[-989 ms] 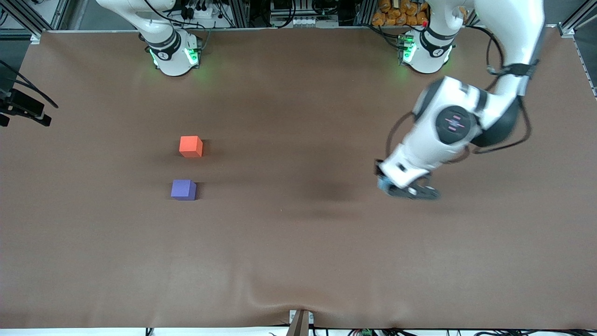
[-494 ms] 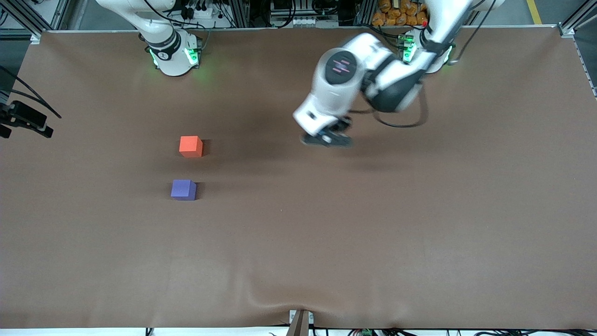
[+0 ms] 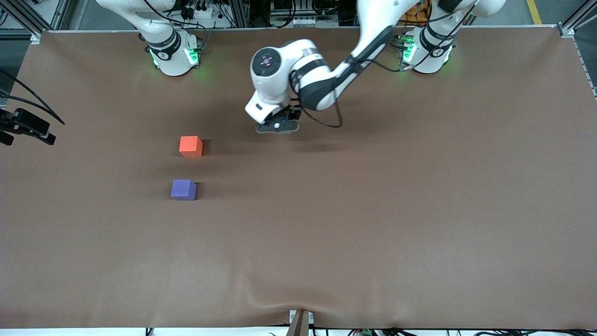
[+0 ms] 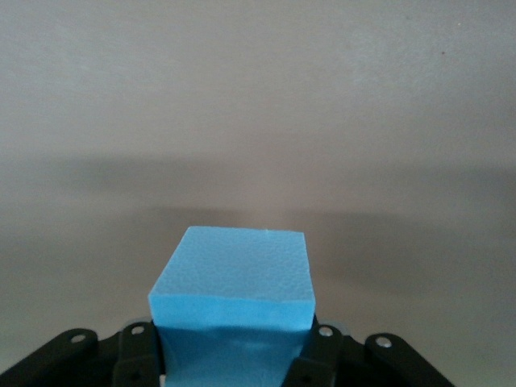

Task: Place blue block between orange and purple blocks
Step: 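Lift the light blue cube and carry it toward the orange cube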

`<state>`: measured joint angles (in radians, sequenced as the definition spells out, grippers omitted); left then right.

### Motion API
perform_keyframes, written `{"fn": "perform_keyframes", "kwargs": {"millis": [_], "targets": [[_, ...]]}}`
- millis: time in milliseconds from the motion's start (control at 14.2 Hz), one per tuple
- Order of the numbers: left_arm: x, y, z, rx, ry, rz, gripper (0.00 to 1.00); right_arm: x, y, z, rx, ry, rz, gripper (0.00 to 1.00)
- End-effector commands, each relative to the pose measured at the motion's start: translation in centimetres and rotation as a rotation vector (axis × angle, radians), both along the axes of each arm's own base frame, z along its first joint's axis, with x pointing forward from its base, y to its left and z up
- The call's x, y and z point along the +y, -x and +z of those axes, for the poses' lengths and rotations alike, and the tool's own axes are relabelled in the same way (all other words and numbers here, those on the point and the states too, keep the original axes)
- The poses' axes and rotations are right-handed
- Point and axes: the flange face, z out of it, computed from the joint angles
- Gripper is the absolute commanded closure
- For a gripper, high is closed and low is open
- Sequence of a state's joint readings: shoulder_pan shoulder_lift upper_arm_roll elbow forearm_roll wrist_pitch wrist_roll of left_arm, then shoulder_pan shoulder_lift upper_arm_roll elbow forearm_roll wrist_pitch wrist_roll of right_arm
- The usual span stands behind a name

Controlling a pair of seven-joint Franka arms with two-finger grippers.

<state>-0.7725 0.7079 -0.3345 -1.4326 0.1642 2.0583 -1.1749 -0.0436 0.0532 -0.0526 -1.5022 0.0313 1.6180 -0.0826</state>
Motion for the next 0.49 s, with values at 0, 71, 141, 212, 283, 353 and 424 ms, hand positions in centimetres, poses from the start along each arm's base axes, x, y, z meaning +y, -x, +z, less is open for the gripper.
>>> {"fn": "perform_keyframes", "kwargs": {"millis": [0,71,141,212,283,353,424], "targets": [[-3.0,2.1,-3.5,-0.081,-0.022,-0.004,0.92,-0.5,-0.1,0.2,-0.011,0.016,-0.019,0.00],[-3.5,3.2,-5.0,-0.088,-0.037,-0.023,0.91,-0.8,-0.1,0.3,-0.015,0.018,-0.024,0.00],[-4.0,3.8,-5.8,-0.104,-0.034,-0.031,0.92,-1.1,-0.2,0.3,-0.018,0.017,-0.028,0.00],[-4.4,4.2,-6.7,-0.119,-0.020,-0.001,0.91,-1.6,-0.3,0.2,-0.021,0.016,-0.035,0.00],[-5.0,4.7,-7.2,-0.140,0.007,0.046,0.91,-1.7,-0.4,0.1,-0.018,0.018,-0.032,0.00],[-5.5,5.4,-7.9,-0.150,0.018,0.053,0.91,-1.6,-0.4,0.1,-0.017,0.018,-0.028,0.00],[-5.6,5.5,-8.6,-0.162,0.015,0.050,0.91,-1.7,-0.7,-0.6,-0.002,0.015,-0.030,0.00]]}}
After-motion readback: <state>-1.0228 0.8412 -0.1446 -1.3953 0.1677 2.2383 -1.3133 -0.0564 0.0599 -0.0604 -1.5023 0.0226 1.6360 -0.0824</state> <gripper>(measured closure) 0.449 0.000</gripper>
